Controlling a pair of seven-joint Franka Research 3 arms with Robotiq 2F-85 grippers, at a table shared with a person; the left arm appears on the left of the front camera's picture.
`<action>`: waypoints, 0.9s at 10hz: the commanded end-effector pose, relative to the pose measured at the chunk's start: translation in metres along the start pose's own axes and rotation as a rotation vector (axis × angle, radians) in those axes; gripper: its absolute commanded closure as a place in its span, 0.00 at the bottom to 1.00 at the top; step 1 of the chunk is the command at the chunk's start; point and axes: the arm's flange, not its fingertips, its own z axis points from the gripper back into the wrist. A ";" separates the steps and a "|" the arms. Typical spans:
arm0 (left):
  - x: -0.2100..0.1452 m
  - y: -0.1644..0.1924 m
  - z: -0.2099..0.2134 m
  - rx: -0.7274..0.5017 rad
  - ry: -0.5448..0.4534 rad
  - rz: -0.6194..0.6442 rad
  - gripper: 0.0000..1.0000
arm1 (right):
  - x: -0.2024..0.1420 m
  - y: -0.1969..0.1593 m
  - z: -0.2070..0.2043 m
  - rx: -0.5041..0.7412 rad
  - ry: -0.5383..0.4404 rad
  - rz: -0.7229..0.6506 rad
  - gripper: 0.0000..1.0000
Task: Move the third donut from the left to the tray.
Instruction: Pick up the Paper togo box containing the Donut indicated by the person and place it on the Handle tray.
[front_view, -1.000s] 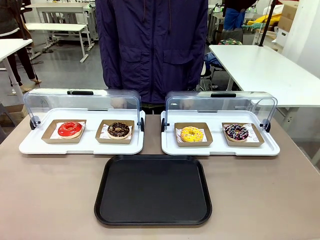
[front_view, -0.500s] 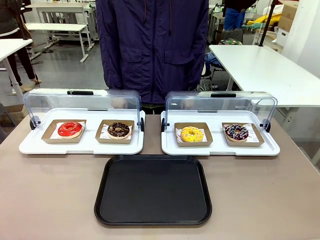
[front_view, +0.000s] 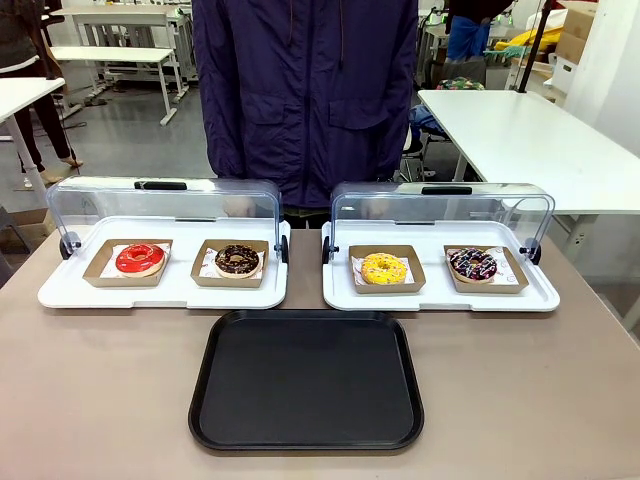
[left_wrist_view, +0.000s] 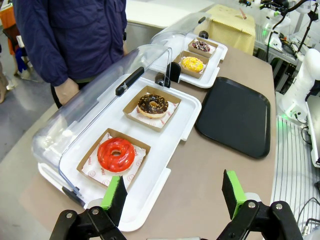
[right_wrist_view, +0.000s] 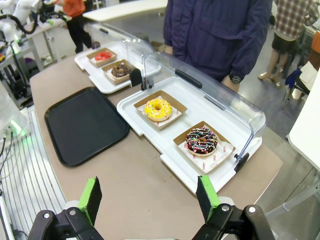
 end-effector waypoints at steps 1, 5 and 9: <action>0.001 -0.001 0.001 -0.007 0.000 -0.008 0.00 | 0.003 -0.001 -0.001 -0.001 -0.023 0.024 0.00; 0.001 -0.001 0.001 -0.007 0.000 -0.008 0.00 | 0.003 -0.001 -0.001 -0.001 -0.023 0.024 0.00; 0.001 -0.001 0.001 -0.007 0.000 -0.008 0.00 | 0.003 -0.001 -0.001 -0.001 -0.023 0.024 0.00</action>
